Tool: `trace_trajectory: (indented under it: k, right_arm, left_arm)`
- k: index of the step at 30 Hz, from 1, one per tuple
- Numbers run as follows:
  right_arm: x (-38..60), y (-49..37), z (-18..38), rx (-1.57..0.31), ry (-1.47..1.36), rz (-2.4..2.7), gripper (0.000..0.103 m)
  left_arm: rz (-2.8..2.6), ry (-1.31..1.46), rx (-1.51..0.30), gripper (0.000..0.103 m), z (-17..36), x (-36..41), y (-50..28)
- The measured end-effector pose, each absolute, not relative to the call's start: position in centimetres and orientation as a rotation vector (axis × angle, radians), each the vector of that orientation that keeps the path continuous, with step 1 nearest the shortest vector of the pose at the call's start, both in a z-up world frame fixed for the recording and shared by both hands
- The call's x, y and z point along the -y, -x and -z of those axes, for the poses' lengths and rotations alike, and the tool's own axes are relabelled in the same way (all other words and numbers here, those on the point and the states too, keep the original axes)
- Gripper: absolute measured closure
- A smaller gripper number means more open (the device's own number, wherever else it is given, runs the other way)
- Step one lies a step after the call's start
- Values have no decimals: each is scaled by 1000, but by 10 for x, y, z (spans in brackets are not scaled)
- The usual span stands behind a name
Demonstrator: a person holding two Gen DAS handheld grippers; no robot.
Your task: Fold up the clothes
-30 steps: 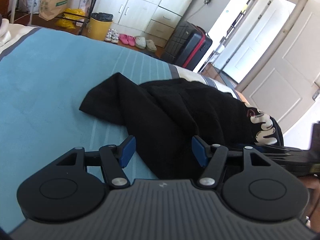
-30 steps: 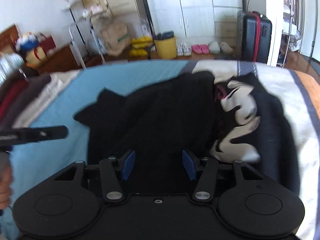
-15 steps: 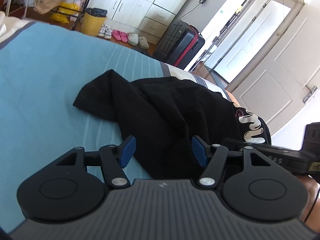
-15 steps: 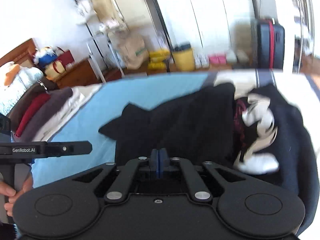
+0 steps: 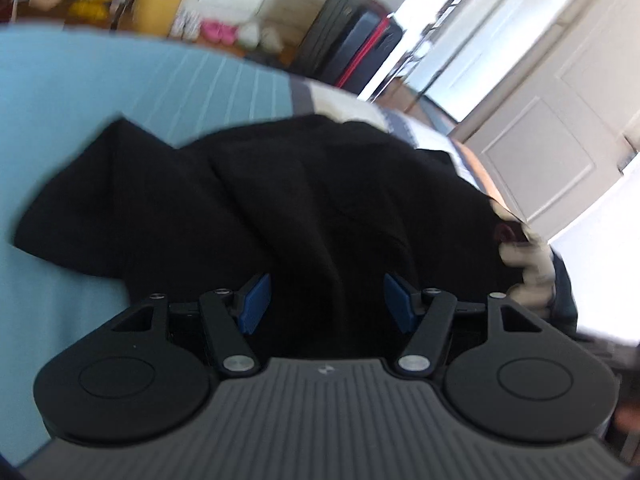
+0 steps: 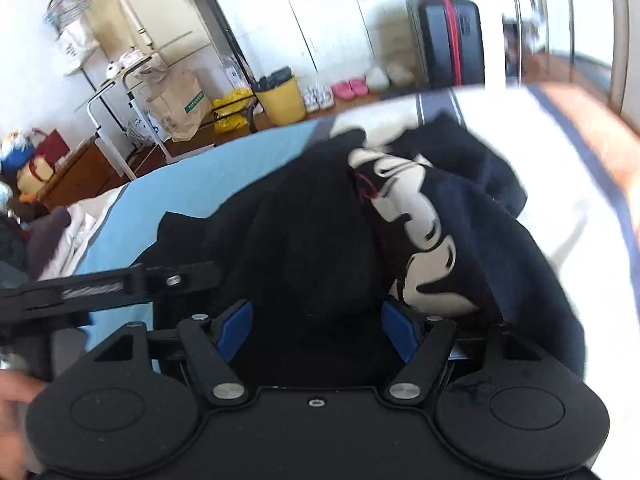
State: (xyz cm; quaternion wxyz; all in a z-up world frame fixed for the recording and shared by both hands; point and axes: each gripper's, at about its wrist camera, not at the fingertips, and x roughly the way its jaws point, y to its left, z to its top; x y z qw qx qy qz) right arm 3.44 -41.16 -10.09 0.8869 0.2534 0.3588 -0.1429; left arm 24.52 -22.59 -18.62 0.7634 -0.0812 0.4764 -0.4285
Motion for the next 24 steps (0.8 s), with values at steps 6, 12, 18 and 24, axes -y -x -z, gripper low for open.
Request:
trace_trajectory:
  k: [6,12,18,24]
  right_arm:
    - [435,-40,130,-711,-695,288,27]
    - [444,-21,129,-633,-853,274,27]
    - [442,2,111,-569,-916,266,27]
    - [435,33,64,-443,-856,236,23]
  left_arm:
    - [875,2,-935,101,182,248,-239]
    - [825,-67,-713,101,127,209,-212]
    - [761,54,-617,101,80,132,-191]
    - [745,-55,-587,101,80,68,-114]
